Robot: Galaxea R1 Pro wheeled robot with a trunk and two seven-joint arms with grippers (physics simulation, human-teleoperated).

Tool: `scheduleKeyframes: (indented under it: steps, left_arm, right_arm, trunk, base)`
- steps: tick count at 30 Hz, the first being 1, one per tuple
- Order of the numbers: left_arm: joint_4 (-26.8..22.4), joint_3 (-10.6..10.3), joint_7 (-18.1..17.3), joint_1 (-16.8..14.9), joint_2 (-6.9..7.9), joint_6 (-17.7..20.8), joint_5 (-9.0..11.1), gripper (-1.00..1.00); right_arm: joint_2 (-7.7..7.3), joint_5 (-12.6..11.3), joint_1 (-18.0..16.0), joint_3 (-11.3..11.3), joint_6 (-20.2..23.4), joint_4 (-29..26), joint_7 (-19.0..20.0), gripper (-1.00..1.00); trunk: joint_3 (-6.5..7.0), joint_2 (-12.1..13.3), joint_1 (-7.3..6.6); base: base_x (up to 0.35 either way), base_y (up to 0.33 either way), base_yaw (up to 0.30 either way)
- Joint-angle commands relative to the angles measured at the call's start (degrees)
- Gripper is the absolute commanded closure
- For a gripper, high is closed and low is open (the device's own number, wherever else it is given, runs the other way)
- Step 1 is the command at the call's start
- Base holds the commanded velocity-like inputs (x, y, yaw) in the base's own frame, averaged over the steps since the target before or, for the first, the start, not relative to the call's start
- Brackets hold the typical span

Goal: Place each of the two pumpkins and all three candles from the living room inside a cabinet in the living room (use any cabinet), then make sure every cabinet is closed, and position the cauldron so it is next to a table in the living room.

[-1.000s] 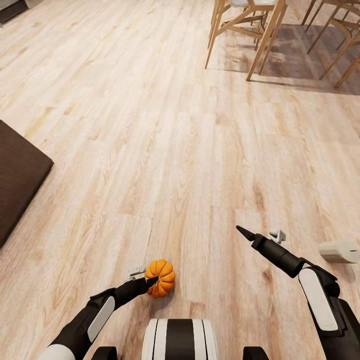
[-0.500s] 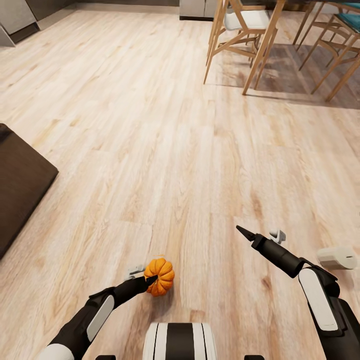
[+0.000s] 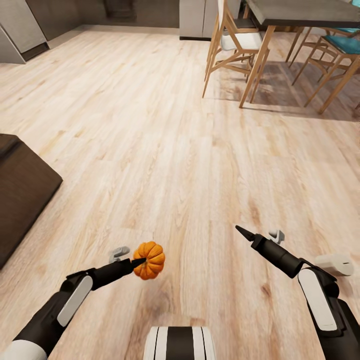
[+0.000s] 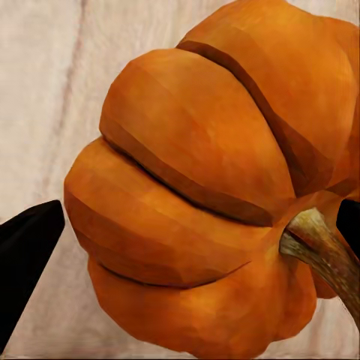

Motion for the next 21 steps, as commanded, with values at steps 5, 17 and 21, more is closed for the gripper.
scheduleKeyframes:
  steps: [5,17,21]
  left_arm:
    - [-0.72,-0.02,-0.27,1.09,2.1,2.34,1.77,1.0]
    - [-4.04,0.26,-0.18,1.27,2.78,6.06,3.25,1.0]
    - [-4.14,0.3,-0.18,1.27,2.83,7.38,3.34,1.0]
  right_arm:
    - [0.23,-0.19,-0.13,-0.27,1.1,1.38,-0.54,-1.0]
    - [0.31,0.46,0.06,-0.14,0.53,5.22,0.26,-1.0]
    - [0.31,0.49,0.06,-0.1,0.53,6.51,0.26,-1.0]
  trunk:
    - [0.85,0.05,-0.11]
    - [3.51,0.21,-0.42]
    - [4.4,0.26,-0.52]
  base:
    - [0.0,0.0,0.0]
    - [0.0,0.0,0.0]
    - [0.0,0.0,0.0]
